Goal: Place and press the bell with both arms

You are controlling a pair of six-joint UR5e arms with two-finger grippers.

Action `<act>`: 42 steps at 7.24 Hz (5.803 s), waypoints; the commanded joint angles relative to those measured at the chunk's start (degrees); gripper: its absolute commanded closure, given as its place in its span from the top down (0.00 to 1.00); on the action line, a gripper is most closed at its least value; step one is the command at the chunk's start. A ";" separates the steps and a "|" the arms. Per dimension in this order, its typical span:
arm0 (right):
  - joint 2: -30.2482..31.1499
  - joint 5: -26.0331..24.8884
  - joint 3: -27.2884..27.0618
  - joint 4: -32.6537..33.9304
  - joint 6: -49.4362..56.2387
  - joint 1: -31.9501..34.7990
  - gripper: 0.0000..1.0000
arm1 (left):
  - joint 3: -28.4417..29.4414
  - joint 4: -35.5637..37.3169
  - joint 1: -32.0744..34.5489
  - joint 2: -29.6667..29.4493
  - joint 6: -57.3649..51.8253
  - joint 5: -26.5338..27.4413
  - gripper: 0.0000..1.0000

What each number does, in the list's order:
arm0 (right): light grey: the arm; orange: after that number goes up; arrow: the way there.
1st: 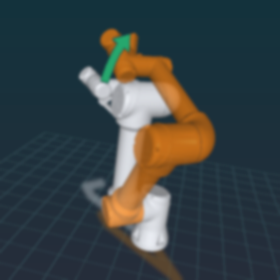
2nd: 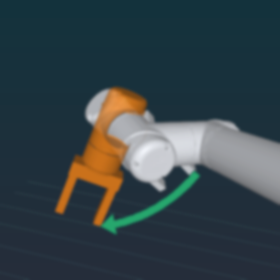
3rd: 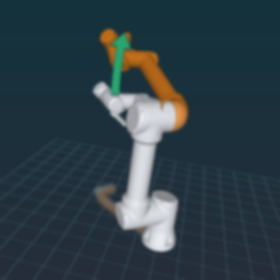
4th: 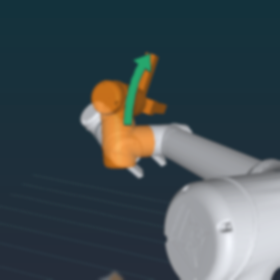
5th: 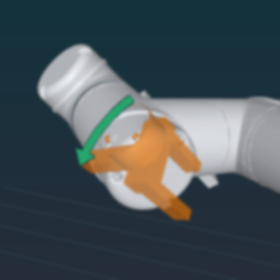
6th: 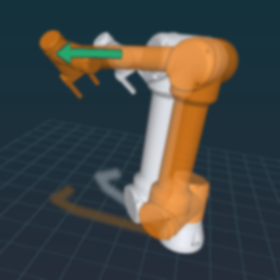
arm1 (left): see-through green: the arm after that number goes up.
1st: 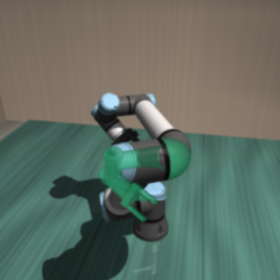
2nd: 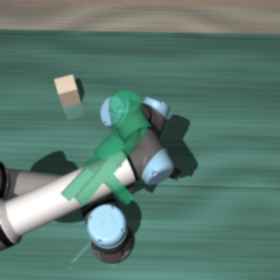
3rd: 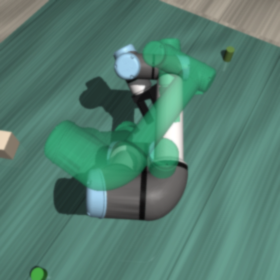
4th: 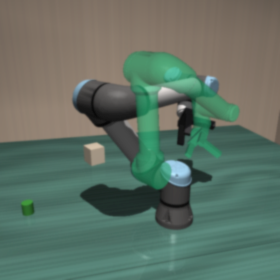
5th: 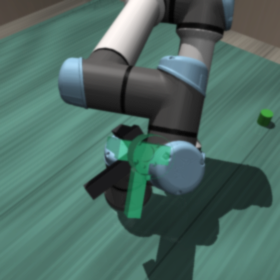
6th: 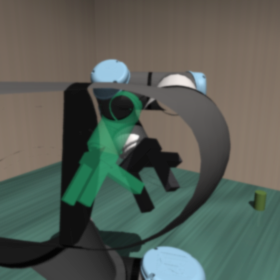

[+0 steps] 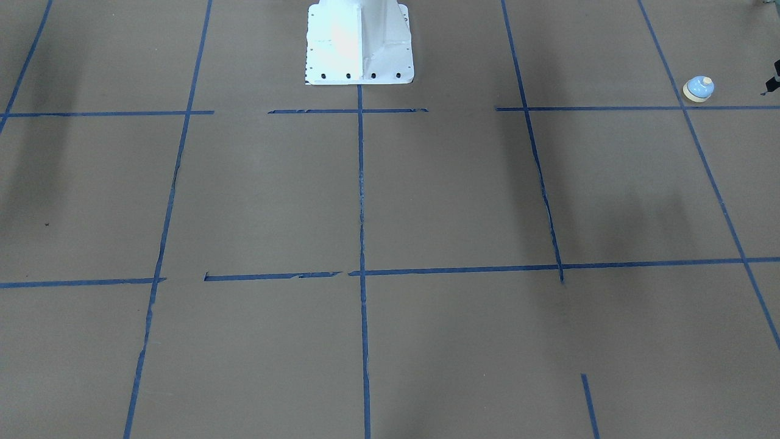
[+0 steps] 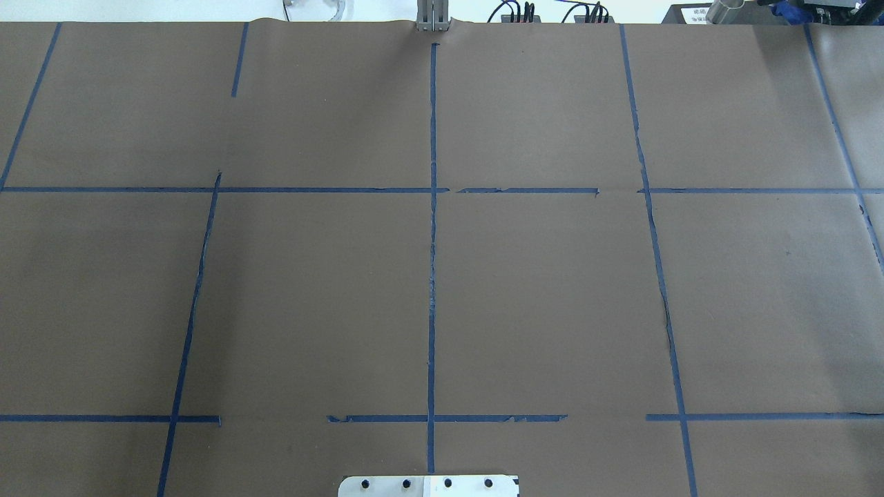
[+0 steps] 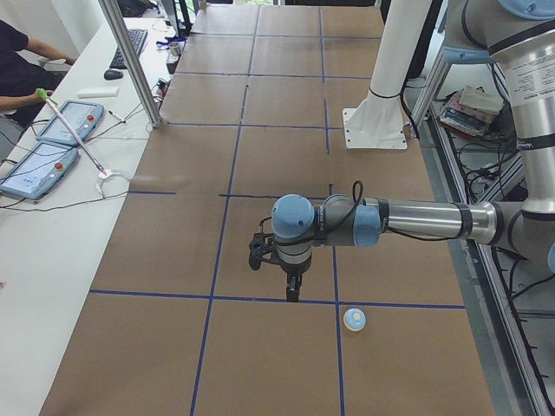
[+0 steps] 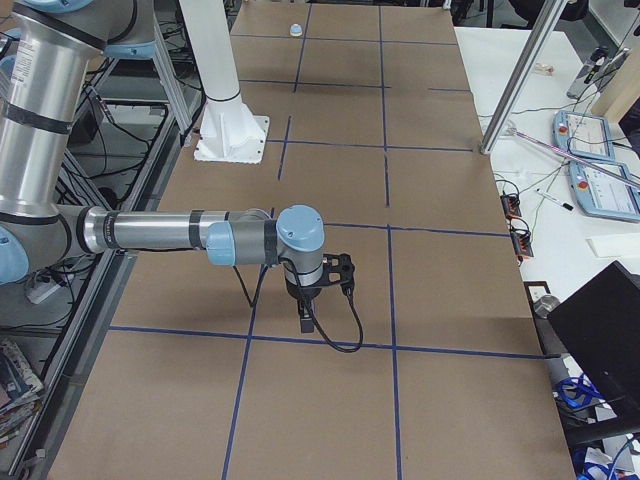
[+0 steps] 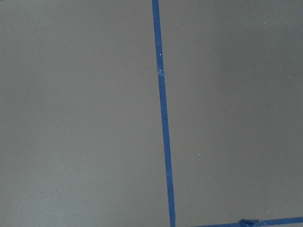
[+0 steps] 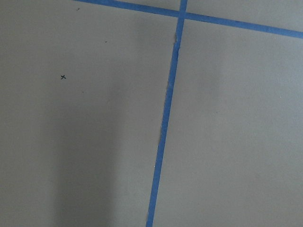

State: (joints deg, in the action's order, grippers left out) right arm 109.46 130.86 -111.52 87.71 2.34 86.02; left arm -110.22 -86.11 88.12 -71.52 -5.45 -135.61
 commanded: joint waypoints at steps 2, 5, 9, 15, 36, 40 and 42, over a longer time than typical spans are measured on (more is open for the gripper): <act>1.53 1.85 -0.10 -0.78 -0.58 -0.06 1.00 | -0.25 0.51 -0.05 -0.29 0.00 0.70 1.00; 2.78 4.41 -3.00 -0.61 -1.38 -1.45 1.00 | -0.17 0.50 -0.23 0.07 -0.09 0.79 1.00; 1.99 4.94 -2.92 -0.61 -0.85 -1.64 1.00 | -0.08 0.59 -0.14 0.41 -0.09 0.61 1.00; 3.39 5.20 -2.46 -0.87 -0.85 -1.64 1.00 | 1.06 -5.18 -0.57 1.65 0.09 0.43 1.00; 3.04 8.19 -1.24 -1.05 -1.37 -2.00 1.00 | 26.73 -58.03 -34.67 11.76 41.40 0.61 1.00; 3.04 8.19 -1.42 -1.40 -1.37 -2.00 1.00 | 27.08 -58.03 -35.30 11.23 41.48 0.61 0.62; 3.04 8.27 -1.51 -1.31 -1.37 -2.00 1.00 | 26.90 -61.34 -35.30 11.23 46.71 0.44 0.05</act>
State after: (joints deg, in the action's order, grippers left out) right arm 112.50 139.06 -112.98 86.38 0.97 84.02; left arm -83.23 -144.98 52.83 -60.30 37.46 -135.08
